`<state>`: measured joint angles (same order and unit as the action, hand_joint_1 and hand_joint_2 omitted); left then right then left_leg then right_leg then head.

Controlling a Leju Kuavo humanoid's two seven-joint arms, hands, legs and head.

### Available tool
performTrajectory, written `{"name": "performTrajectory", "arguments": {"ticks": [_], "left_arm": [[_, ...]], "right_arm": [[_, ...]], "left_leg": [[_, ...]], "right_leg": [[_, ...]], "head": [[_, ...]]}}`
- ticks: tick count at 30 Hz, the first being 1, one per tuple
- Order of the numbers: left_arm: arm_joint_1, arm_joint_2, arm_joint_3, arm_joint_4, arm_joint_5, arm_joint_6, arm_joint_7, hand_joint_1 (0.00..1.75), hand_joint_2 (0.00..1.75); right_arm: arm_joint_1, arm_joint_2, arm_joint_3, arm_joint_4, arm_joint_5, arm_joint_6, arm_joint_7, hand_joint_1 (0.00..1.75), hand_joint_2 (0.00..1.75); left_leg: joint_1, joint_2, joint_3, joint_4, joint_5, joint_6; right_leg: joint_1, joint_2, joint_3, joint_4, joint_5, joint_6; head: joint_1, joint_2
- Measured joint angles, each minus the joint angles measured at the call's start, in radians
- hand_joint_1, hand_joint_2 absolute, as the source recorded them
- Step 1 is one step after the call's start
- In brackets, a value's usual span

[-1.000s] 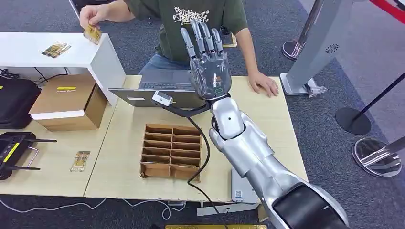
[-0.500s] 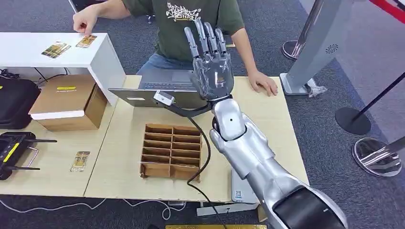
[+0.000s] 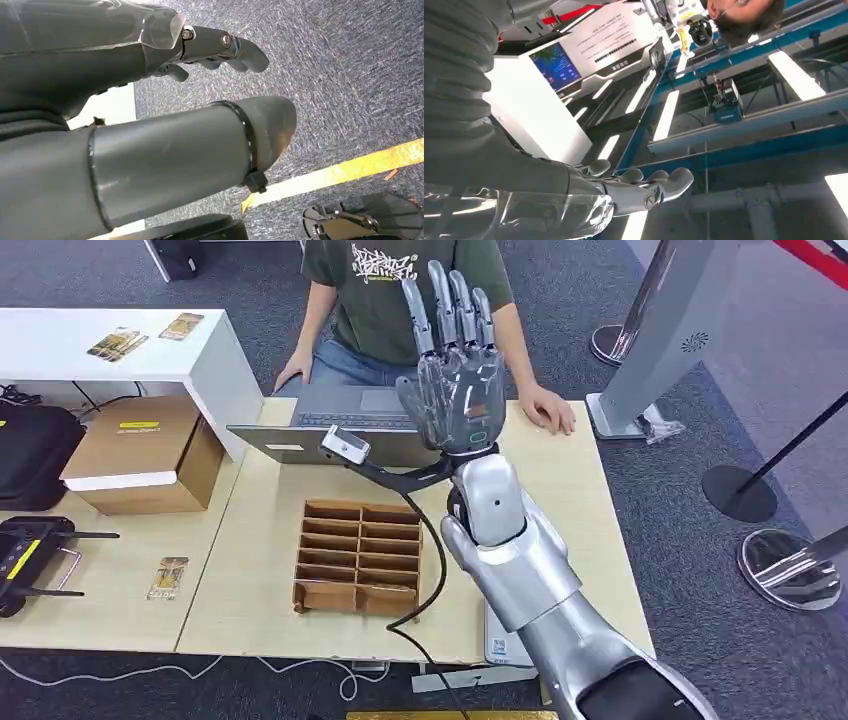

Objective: Pass the card to the sensor for recognition and then transmit it.

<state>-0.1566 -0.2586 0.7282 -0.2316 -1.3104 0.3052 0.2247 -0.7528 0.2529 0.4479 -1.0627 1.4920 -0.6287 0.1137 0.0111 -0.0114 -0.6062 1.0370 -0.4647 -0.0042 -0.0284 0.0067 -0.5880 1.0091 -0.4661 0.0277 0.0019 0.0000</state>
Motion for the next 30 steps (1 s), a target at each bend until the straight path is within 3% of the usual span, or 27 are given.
{"name": "performTrajectory", "arguments": {"ticks": [5, 12, 30], "left_arm": [[0.006, 0.005, -0.003, 0.000, 0.012, 0.010, -0.003, 0.00, 0.00], [0.045, 0.021, -0.014, 0.000, 0.018, 0.028, -0.059, 0.00, 0.00], [0.089, 0.036, 0.000, 0.001, 0.099, 0.059, -0.085, 0.00, 0.00]], "right_arm": [[0.044, -0.010, 0.000, -0.088, -0.002, 0.041, 0.000, 0.00, 1.75], [0.148, -0.036, 0.000, -0.226, 0.000, 0.070, 0.013, 0.00, 1.75], [0.458, -0.134, -0.044, -0.470, 0.002, -0.006, 0.061, 0.00, 1.75]], "left_leg": [[0.000, 0.000, 0.000, 0.000, 0.000, 0.000], [0.000, 0.000, 0.000, 0.000, 0.000, 0.000], [0.000, 0.000, 0.000, 0.000, -0.001, 0.001]], "right_leg": [[0.000, 0.000, 0.000, 0.000, 0.000, 0.000], [0.000, 0.000, 0.000, 0.000, 0.000, 0.000], [0.000, 0.000, 0.000, -0.001, -0.001, 0.000]], "head": [[0.000, 0.000], [0.000, 0.000], [0.000, 0.000]]}}
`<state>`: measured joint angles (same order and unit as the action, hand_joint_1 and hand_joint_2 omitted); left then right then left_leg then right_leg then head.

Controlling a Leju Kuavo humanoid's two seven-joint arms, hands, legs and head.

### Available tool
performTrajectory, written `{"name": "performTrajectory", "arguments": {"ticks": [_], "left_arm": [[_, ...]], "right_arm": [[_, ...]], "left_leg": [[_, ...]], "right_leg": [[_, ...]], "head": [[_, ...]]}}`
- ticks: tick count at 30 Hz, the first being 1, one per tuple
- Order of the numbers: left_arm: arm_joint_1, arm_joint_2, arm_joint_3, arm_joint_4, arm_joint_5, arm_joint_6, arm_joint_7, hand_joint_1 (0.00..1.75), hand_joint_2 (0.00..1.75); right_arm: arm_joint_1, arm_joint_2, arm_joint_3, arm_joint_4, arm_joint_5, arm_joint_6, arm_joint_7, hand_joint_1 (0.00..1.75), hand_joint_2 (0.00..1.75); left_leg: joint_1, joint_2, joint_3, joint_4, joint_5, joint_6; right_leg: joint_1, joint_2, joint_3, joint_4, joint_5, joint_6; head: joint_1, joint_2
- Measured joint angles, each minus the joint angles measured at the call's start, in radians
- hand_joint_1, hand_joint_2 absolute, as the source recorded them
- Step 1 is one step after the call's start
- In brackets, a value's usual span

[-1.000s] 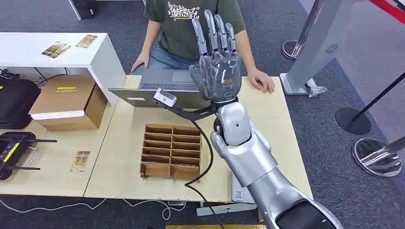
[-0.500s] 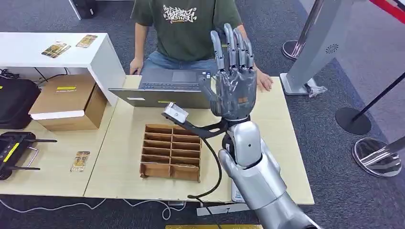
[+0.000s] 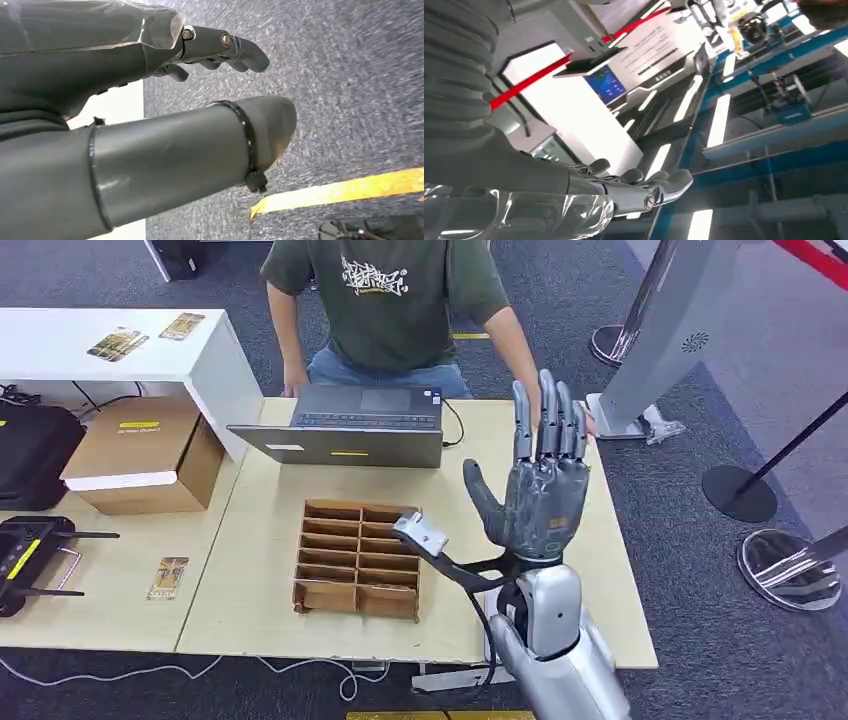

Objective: Pass the card to the sensor for recognition and then transmit it.

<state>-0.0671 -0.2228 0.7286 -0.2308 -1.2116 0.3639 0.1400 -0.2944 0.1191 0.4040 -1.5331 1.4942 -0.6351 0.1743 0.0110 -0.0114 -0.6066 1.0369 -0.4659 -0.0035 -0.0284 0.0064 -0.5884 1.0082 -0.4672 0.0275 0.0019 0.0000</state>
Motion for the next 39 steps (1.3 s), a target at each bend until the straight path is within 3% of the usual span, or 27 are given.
{"name": "performTrajectory", "arguments": {"ticks": [5, 17, 39], "left_arm": [[0.006, 0.002, 0.010, 0.000, 0.009, -0.004, 0.000, 0.00, 0.00], [0.009, 0.006, 0.043, 0.000, 0.039, 0.007, -0.014, 0.00, 0.00], [0.009, 0.005, 0.085, 0.000, 0.063, 0.016, -0.043, 0.00, 0.00]], "right_arm": [[0.118, -0.045, -0.028, -0.062, 0.000, -0.010, 0.012, 0.00, 1.75], [0.340, -0.053, -0.120, -0.194, 0.000, -0.027, -0.097, 0.00, 1.75], [0.487, -0.029, -0.205, -0.284, 0.000, 0.000, -0.130, 0.00, 1.75]], "left_leg": [[0.000, 0.000, 0.000, 0.000, -0.001, 0.000], [0.000, 0.000, 0.000, 0.000, -0.002, -0.001], [0.000, 0.000, 0.000, 0.000, -0.002, -0.001]], "right_leg": [[0.000, -0.001, 0.000, 0.000, 0.000, 0.000], [0.000, -0.001, 0.000, 0.000, -0.001, -0.001], [0.000, 0.000, 0.001, 0.000, -0.001, -0.001]], "head": [[0.000, 0.000], [0.000, 0.000], [0.000, 0.000]]}}
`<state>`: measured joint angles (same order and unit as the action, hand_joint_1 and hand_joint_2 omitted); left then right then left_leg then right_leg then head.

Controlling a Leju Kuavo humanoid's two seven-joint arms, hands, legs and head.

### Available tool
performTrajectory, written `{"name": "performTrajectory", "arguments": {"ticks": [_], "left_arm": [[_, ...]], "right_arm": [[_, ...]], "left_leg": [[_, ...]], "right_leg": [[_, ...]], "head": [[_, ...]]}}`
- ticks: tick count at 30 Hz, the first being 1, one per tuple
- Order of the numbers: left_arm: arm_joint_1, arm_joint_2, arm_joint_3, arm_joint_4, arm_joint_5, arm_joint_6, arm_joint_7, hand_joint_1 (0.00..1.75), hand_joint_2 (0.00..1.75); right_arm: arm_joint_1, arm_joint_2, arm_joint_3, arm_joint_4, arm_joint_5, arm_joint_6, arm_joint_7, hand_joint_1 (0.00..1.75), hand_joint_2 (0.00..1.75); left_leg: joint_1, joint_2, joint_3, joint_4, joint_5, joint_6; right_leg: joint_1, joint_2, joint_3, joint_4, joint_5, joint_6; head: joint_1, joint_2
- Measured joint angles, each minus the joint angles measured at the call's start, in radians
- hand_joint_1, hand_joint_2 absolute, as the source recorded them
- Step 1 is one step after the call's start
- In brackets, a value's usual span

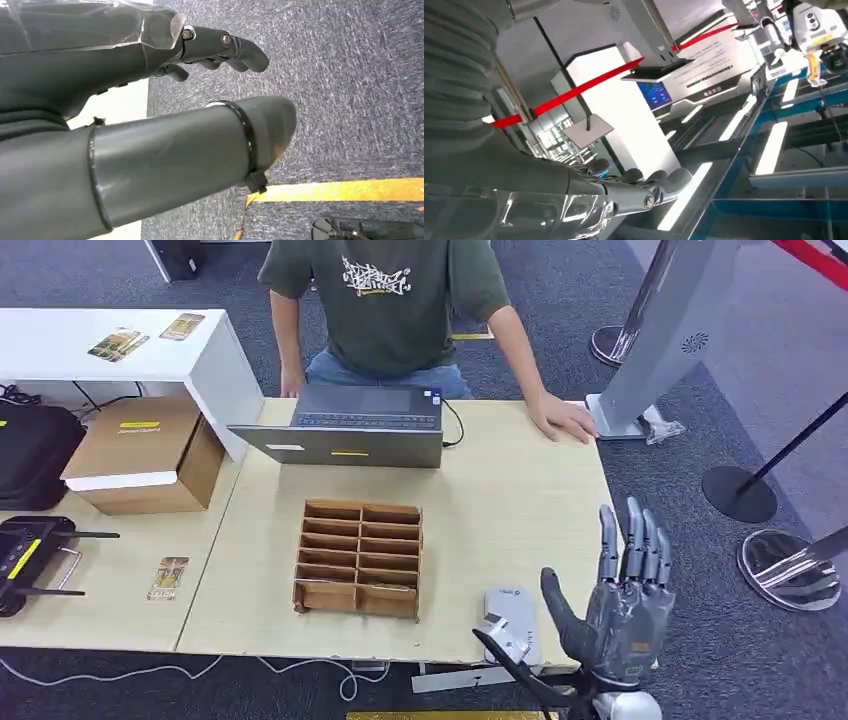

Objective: Pass the card to the sensor for recognition and then transmit it.

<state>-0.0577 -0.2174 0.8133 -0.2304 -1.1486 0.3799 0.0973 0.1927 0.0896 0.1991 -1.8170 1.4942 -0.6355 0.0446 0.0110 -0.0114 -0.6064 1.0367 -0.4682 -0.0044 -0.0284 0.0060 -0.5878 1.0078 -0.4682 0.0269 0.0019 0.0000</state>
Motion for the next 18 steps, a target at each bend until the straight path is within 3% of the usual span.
{"name": "performTrajectory", "arguments": {"ticks": [10, 18], "left_arm": [[0.000, -0.001, 0.016, 0.000, 0.006, -0.003, -0.010, 0.00, 0.00], [0.000, -0.001, 0.027, 0.000, 0.013, -0.005, -0.013, 0.00, 0.00]], "right_arm": [[0.071, 0.009, -0.036, -0.026, 0.000, 0.024, -0.010, 0.00, 1.75], [0.112, 0.017, -0.041, -0.030, 0.000, 0.040, 0.029, 0.00, 1.75]], "left_leg": [[0.000, 0.000, 0.000, 0.000, 0.000, 0.000], [0.000, 0.000, 0.000, 0.000, 0.000, 0.000]], "right_leg": [[0.000, 0.000, 0.000, 0.000, 0.000, 0.000], [0.000, 0.000, 0.000, 0.000, 0.000, 0.000]], "head": [[0.000, 0.000], [0.000, 0.000]]}}
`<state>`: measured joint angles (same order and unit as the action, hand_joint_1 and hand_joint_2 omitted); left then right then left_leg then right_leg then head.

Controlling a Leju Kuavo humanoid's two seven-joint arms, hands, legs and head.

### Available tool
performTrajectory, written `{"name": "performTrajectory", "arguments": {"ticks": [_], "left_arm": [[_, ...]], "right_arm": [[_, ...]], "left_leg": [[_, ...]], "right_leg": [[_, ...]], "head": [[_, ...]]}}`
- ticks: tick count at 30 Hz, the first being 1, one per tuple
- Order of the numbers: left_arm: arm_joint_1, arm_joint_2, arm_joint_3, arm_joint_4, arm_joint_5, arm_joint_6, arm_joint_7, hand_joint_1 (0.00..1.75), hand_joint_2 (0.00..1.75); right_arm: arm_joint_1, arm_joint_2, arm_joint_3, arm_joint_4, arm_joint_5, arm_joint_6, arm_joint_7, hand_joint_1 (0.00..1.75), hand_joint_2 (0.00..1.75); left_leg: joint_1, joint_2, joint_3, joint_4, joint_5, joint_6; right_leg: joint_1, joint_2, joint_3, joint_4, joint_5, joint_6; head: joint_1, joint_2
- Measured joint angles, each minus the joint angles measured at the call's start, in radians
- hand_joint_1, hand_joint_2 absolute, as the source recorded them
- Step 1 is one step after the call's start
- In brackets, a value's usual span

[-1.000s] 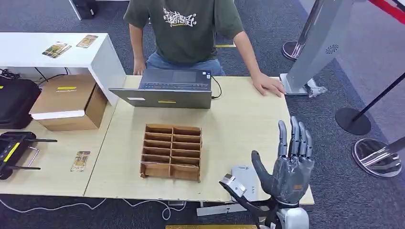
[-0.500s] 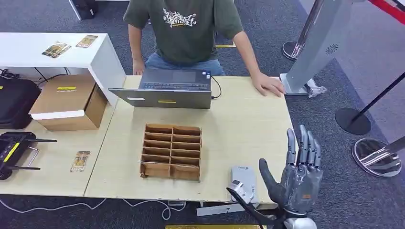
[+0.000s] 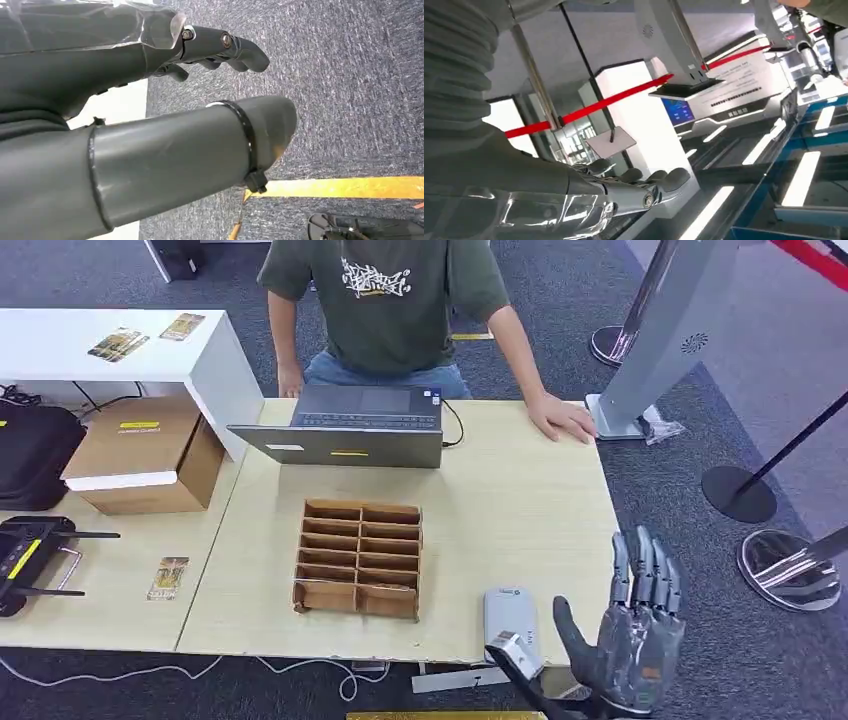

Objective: Pass the card to the sensor for recognition and then transmit it.

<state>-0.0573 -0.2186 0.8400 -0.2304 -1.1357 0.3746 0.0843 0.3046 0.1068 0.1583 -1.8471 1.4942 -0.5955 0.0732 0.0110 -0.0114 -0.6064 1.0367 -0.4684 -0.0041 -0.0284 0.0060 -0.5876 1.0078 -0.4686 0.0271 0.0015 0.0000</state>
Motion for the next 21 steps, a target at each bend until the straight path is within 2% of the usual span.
{"name": "performTrajectory", "arguments": {"ticks": [12, 21], "left_arm": [[0.000, -0.004, 0.005, 0.000, -0.001, -0.008, 0.002, 0.00, 0.00], [0.000, -0.005, 0.011, 0.000, -0.011, -0.016, 0.003, 0.00, 0.00]], "right_arm": [[0.033, 0.015, 0.026, 0.016, 0.000, -0.032, 0.020, 0.00, 1.75], [0.056, 0.037, 0.023, 0.047, 0.000, -0.075, -0.044, 0.00, 1.75]], "left_leg": [[0.000, 0.000, 0.000, 0.000, 0.000, 0.000], [0.000, 0.000, 0.000, 0.000, 0.000, 0.000]], "right_leg": [[0.000, 0.000, 0.000, 0.000, 0.000, 0.000], [0.000, 0.000, 0.000, 0.000, 0.000, 0.000]], "head": [[0.000, 0.000], [0.000, 0.000]]}}
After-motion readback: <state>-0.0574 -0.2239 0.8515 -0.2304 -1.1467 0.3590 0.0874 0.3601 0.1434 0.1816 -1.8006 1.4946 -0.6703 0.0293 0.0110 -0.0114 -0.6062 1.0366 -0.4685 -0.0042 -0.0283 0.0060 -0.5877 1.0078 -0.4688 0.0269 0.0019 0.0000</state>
